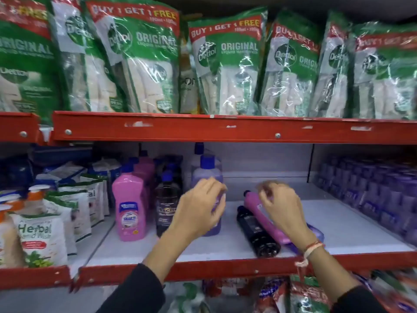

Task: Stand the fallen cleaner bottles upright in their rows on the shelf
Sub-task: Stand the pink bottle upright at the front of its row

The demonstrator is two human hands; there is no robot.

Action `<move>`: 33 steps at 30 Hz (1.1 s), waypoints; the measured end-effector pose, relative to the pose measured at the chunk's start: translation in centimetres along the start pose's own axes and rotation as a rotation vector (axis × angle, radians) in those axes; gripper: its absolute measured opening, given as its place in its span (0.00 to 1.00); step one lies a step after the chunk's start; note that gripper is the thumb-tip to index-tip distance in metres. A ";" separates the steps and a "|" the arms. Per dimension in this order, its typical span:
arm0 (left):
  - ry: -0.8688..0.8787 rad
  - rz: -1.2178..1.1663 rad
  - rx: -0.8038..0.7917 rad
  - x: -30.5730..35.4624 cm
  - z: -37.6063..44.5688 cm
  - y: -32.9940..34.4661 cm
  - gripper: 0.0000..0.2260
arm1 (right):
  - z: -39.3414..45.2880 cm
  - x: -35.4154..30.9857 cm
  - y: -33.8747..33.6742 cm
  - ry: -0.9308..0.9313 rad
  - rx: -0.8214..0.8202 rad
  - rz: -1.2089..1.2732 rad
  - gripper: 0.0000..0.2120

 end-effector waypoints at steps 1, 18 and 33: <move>-0.108 -0.104 -0.076 0.3 0.3 1.7 0.08 | 0.4 1.9 0.5 0.109 -0.115 -0.026 0.09; -1.218 -1.081 -0.652 3.2 3.9 17.4 0.24 | 2.9 10.3 2.8 0.729 -0.817 0.682 0.21; -0.895 -1.128 -0.057 -3.9 -3.2 2.4 0.26 | -3.0 -3.4 4.4 0.390 -0.473 1.134 0.25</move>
Point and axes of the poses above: each hand's wrist, its own z-axis towards the middle knuckle, its own y-axis out of the palm, x = y × z, the point moved 2 cm from there along z, towards the middle knuckle, and after that the axes turned 1 degree about z, right-handed, at the moved point
